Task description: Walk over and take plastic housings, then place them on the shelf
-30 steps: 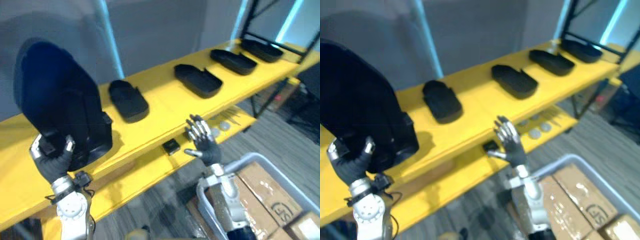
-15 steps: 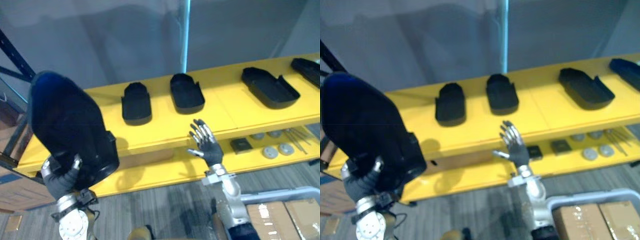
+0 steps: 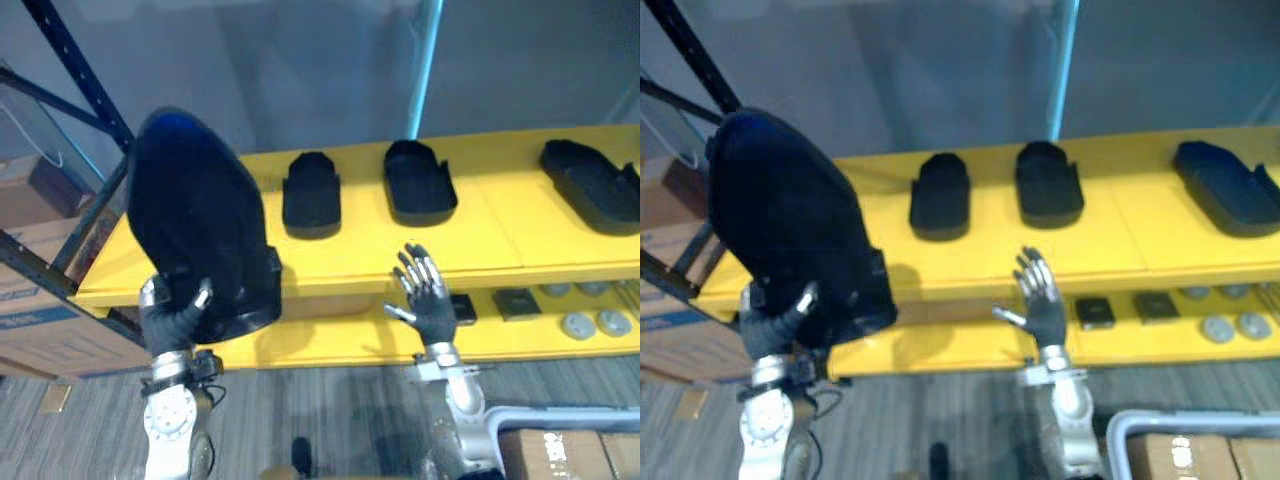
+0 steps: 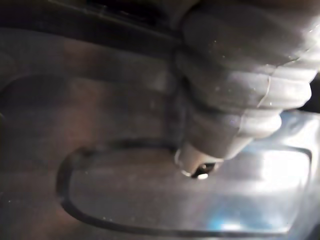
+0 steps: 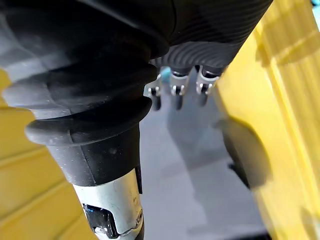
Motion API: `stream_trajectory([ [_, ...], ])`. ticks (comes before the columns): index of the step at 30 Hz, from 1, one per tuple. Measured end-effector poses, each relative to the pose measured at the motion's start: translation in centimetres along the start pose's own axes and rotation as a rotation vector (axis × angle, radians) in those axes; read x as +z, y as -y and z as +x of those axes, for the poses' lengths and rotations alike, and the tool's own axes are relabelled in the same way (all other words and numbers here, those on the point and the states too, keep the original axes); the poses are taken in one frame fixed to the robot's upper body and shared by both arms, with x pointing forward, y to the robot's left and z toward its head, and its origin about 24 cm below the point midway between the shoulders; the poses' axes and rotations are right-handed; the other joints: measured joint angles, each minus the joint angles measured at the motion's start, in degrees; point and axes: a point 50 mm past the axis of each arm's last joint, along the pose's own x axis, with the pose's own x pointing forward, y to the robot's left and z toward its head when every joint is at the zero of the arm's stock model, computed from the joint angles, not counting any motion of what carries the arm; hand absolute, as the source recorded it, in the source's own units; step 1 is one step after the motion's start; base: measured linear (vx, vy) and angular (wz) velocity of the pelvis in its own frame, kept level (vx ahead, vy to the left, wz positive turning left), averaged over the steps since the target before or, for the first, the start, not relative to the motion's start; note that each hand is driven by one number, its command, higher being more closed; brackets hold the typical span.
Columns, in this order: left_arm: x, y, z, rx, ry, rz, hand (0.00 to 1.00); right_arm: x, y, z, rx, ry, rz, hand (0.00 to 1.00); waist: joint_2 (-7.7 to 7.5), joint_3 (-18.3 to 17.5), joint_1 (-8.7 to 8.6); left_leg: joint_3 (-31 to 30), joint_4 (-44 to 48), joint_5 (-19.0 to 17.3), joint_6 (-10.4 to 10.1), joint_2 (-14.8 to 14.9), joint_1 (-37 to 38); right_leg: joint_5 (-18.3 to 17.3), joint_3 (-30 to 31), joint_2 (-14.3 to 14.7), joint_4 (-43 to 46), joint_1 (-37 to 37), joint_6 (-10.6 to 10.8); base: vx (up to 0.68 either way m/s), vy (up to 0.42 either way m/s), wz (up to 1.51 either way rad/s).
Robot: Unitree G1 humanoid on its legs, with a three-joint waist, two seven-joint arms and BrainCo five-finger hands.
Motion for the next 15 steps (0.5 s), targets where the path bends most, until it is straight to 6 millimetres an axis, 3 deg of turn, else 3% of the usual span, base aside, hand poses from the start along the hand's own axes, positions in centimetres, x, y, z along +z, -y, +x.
stream_trajectory([
  [6, 0.1, -0.1, -0.7, 0.025, 0.000, 0.031, 1.00, 0.7, -0.3, 0.5, 0.050, 0.043, -0.013, 0.00, -0.06, 0.46, 0.88, -5.48, -0.07, 1.76, -0.79, 0.34, -1.55, -0.15, -6.45, 1.56, -0.16, 2.66, 0.42, -0.04, -0.072, 0.47],
  [11, 2.1, -0.3, 0.3, 0.012, 0.111, 0.060, 1.00, 1.6, -1.2, 1.4, 0.051, 0.117, -0.014, 0.00, -2.06, 1.56, 1.94, -4.39, -0.05, 0.48, 0.58, -2.38, -1.92, -1.69, -10.15, -1.63, 2.17, 4.07, -0.29, 0.00, 0.038, 0.45],
  [12, 2.3, -0.2, 0.5, -0.013, 0.121, 0.069, 1.00, 1.5, -1.2, 1.4, 0.035, 0.111, -0.029, 0.00, -2.36, 1.86, 1.97, -4.28, 0.04, 0.29, 1.15, -2.87, -1.67, -1.27, -9.31, -3.13, 7.29, 2.84, -1.50, 0.07, 0.110, 0.69],
  [13, 2.3, -0.1, 0.6, -0.040, 0.123, 0.079, 1.00, 1.4, -1.4, 1.3, 0.026, 0.106, -0.045, 0.00, -2.28, 1.82, 1.90, -4.99, 0.23, 0.28, 1.41, -2.71, -1.30, 0.39, -6.15, -3.56, 13.13, 0.73, -4.24, 0.09, 0.109, 0.71],
  [15, 2.6, -0.3, 0.9, -0.079, 0.135, 0.108, 1.00, 1.5, -1.5, 1.5, 0.032, 0.114, -0.058, 0.00, -2.10, 2.18, 1.80, -7.20, 0.25, 0.30, 2.46, -1.37, -0.44, 2.25, -1.09, -3.42, 22.53, -3.87, -7.50, 0.08, 0.048, 0.51],
])
